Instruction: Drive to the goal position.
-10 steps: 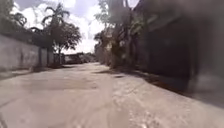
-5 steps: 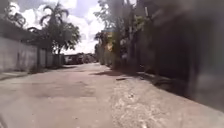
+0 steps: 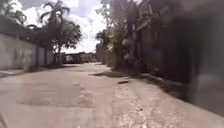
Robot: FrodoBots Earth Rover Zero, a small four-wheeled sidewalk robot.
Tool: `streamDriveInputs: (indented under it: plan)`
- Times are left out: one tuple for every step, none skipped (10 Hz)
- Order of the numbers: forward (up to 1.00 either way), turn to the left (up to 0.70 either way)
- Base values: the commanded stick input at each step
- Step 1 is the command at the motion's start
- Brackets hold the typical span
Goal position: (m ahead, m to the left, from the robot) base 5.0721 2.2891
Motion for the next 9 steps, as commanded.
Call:
streamDriveInputs:
  plan:
    - [0.85,0.00]
    - [0.85,0.00]
    - [0.85,0.00]
    - [0.85,0.00]
    - [0.85,0.00]
    - [0.85,0.00]
    - [0.85,0.00]
    - [0.85,0.00]
    - [0.85,0.00]
